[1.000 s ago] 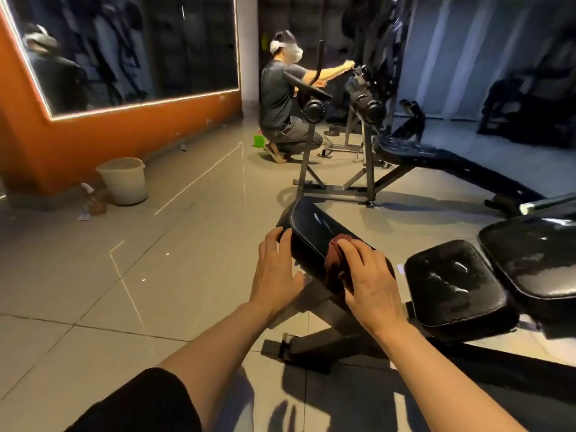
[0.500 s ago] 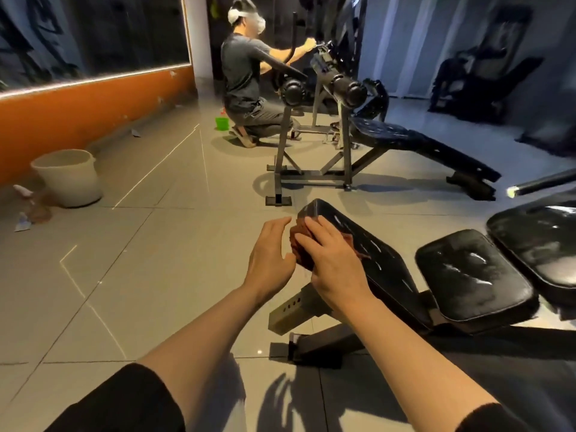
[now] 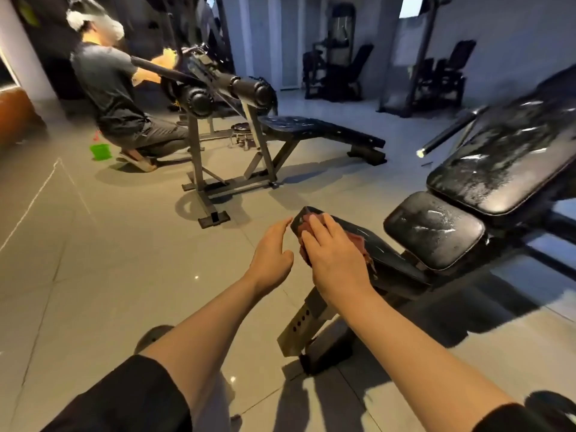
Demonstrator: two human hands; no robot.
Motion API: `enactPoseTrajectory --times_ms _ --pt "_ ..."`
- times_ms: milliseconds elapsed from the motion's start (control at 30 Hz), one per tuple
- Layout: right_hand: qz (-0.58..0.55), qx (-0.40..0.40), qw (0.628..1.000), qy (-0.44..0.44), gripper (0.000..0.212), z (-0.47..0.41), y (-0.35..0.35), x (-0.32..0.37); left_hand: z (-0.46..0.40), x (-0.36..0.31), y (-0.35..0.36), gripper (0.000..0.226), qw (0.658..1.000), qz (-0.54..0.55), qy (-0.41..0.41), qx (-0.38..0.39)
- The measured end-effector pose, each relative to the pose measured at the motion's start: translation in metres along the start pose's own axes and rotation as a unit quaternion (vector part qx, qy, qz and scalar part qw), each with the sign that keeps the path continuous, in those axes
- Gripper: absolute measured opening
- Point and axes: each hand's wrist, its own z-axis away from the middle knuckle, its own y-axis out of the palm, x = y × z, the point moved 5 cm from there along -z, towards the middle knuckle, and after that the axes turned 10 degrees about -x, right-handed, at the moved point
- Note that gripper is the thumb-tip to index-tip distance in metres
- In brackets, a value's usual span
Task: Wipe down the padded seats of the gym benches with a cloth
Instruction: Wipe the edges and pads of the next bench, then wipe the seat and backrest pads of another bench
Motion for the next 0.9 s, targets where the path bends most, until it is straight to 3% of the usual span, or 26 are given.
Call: enactPoseTrajectory --times_ms 233,433,633,767,900 --pt "0.135 0.071 0.988 0.011 0.055 -0.036 0.017 0.038 -0.032 0.028 -0.012 0.073 0.995 0.036 0.035 0.092" --pt "0.155 0.014 0.985 0.074 0.054 0.0 0.007 0.042 -0.043 0.029 -0.009 0.067 0.975 0.098 0.068 0.188" --pt "0.196 0.078 0.971 0.11 0.064 -0.051 0.054 0.064 -0.054 0.043 -0.017 0.066 0.957 0.141 0.103 0.231" --pt "0.214 0.093 0.962 0.14 0.068 -0.038 0.046 0.071 -0.071 0.05 -0.03 0.069 0.95 0.091 0.131 0.268" --pt "0.212 0.025 0.95 0.229 0.071 -0.012 0.03 0.075 -0.082 0.05 -0.038 0.075 0.943 0.046 0.168 0.284"
